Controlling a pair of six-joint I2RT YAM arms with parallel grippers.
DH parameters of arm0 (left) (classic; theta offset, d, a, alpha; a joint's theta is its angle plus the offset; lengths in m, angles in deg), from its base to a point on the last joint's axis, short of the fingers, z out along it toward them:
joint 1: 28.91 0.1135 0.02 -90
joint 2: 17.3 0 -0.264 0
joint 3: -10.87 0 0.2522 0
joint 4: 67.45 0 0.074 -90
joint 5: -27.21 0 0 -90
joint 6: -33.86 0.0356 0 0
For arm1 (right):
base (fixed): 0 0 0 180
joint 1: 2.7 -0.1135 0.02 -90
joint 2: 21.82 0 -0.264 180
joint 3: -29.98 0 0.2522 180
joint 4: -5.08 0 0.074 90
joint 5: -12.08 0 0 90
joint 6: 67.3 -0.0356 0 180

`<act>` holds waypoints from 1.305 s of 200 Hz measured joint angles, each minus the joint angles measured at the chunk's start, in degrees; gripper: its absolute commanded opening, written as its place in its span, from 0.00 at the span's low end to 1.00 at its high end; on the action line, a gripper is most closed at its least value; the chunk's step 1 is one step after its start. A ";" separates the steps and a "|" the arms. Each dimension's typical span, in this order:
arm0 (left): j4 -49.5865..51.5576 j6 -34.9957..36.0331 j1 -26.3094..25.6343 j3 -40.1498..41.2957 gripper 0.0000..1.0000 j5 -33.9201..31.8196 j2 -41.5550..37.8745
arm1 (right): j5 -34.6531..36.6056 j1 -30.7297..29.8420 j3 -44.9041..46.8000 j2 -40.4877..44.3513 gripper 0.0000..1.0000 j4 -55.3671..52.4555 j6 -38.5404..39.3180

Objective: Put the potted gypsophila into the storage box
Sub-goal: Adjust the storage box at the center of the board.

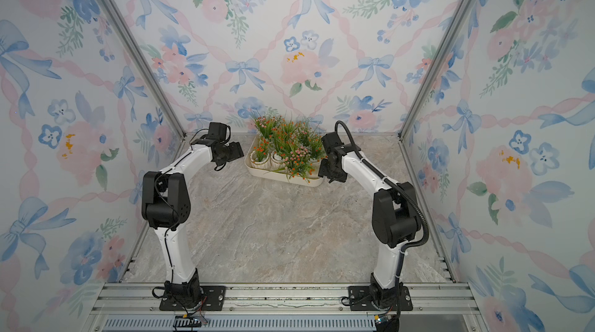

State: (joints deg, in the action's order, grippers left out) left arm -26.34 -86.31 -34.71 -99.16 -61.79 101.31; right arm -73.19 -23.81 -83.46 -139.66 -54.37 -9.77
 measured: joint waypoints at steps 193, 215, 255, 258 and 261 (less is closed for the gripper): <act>-4.79 -2.49 0.63 1.25 0.79 2.64 4.37 | -1.25 -1.88 -2.64 -7.41 0.64 1.66 -0.79; -5.35 -2.99 0.87 2.58 0.79 2.49 4.35 | -0.98 -1.84 -1.77 -7.30 0.64 2.93 -0.11; -6.36 -3.13 0.96 4.09 0.79 2.38 3.93 | -0.81 -0.81 0.33 -6.21 0.64 5.27 1.05; -6.49 -3.13 0.96 4.20 0.79 2.32 3.91 | -0.83 -0.70 0.50 -6.08 0.64 5.40 1.18; -6.51 -3.13 0.94 4.26 0.79 2.29 3.82 | -0.83 -0.55 0.70 -5.95 0.64 5.55 1.22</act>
State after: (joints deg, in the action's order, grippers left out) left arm -32.85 -89.44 -33.77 -94.89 -59.50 105.13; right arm -74.02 -24.35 -82.76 -145.61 -48.82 -8.55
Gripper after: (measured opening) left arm 0.790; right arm 0.640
